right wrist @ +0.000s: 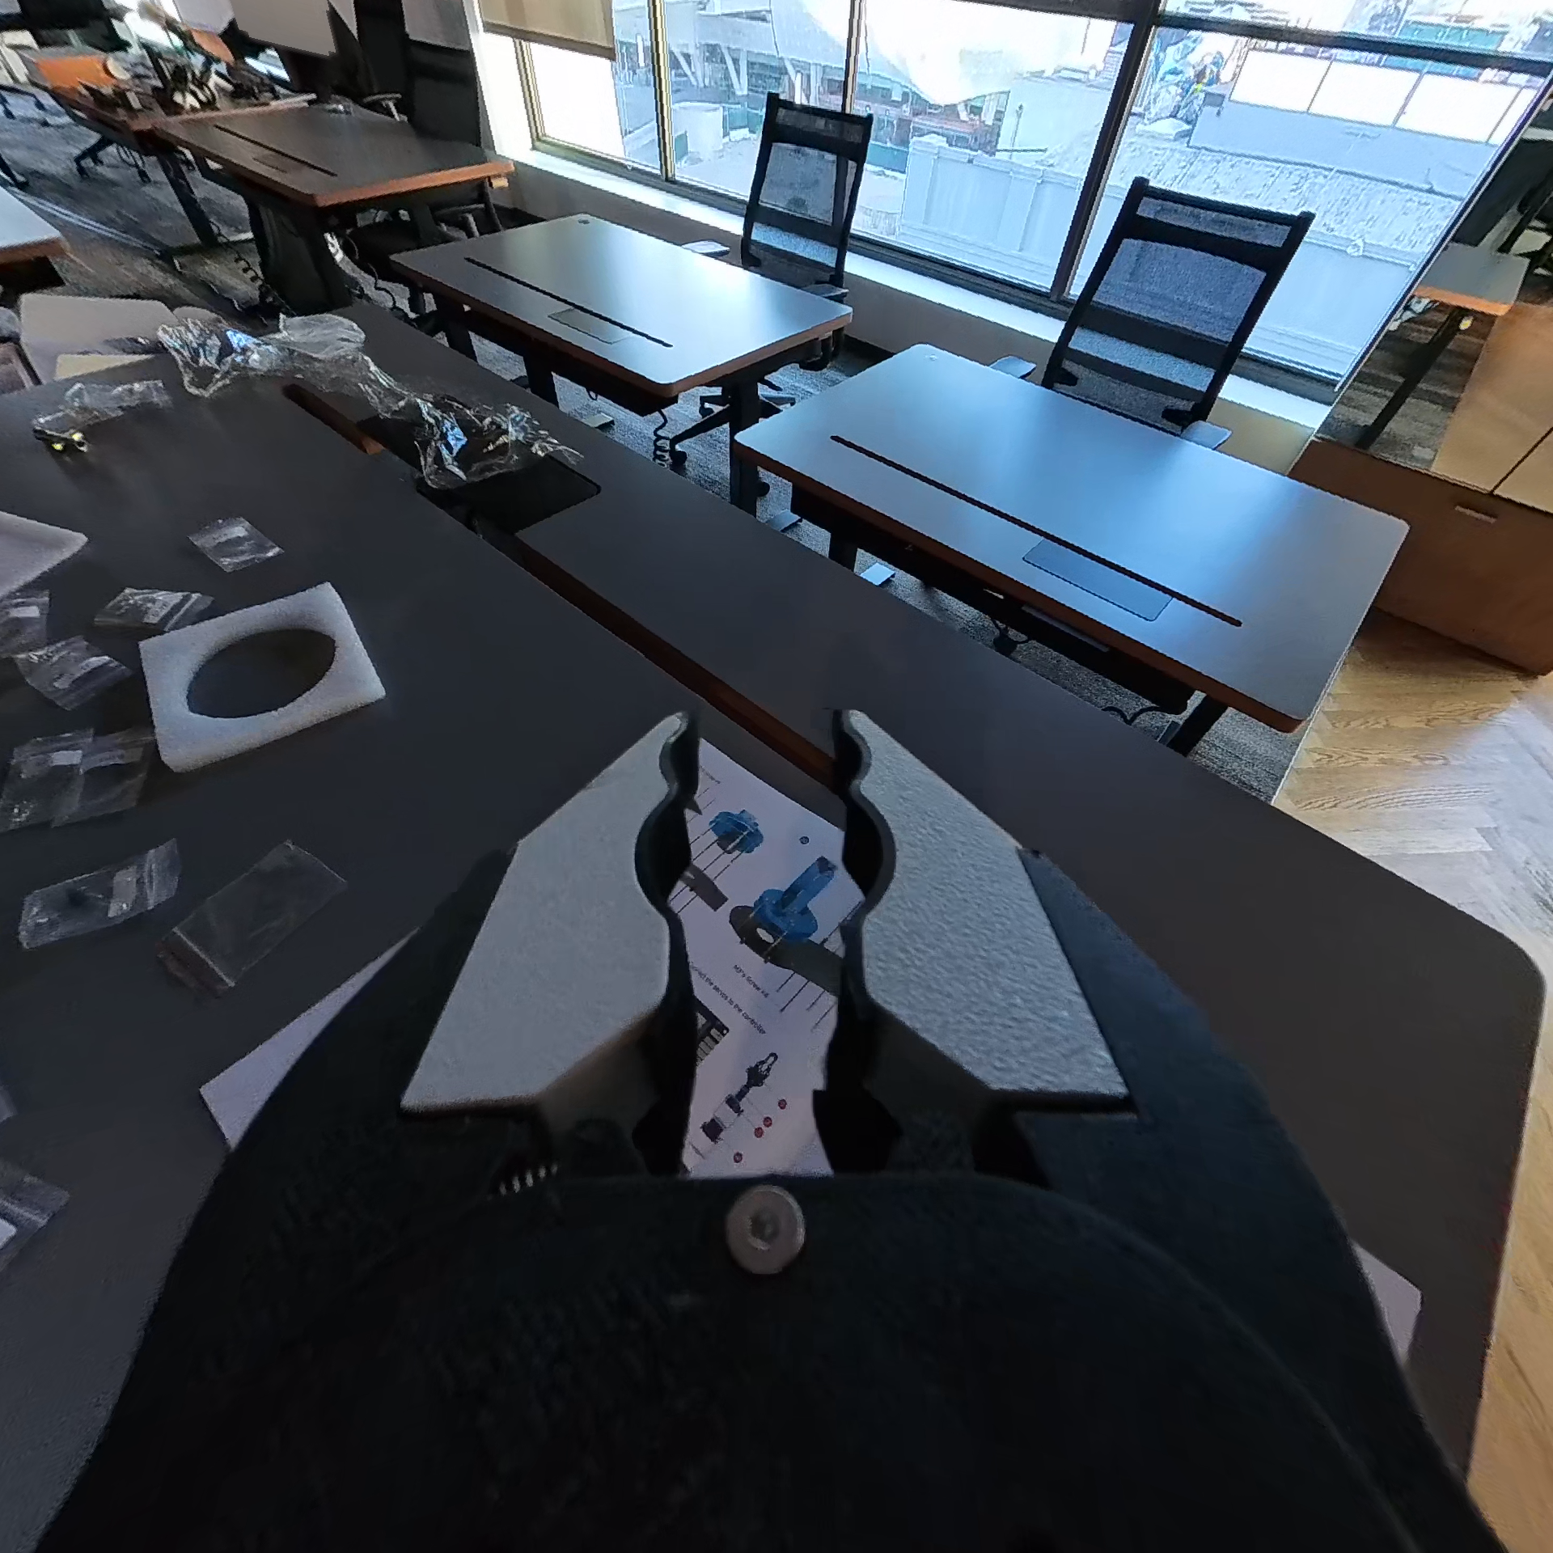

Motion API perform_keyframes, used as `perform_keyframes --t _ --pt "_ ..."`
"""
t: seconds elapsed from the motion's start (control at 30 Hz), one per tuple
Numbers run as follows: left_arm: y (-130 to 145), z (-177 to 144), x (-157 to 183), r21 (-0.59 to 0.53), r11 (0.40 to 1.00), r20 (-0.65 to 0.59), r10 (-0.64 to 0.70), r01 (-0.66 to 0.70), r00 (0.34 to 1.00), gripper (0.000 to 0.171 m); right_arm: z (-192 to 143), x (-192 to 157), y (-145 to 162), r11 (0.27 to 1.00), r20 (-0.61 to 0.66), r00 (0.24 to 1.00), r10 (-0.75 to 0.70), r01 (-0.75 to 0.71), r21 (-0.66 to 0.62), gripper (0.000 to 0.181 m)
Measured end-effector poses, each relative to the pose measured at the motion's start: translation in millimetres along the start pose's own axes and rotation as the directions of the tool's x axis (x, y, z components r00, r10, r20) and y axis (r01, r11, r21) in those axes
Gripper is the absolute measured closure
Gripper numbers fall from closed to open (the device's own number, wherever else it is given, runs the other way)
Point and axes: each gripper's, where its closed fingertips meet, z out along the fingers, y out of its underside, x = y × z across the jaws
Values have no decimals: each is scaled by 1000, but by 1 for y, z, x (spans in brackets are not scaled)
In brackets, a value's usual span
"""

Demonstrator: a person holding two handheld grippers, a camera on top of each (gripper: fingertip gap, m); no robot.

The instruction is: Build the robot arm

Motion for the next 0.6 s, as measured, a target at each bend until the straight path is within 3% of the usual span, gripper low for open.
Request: perform_keyframes --t 0.3,0.6 --pt "5 2 -2 -28 1000 1 -5 5 1000 108 4 -9 5 999 30 999 -38 39 -29 137" --pt "11 6 3 -67 998 -15 15 -16 1000 109 5 -12 5 999 54 998 -31 33 -27 149"
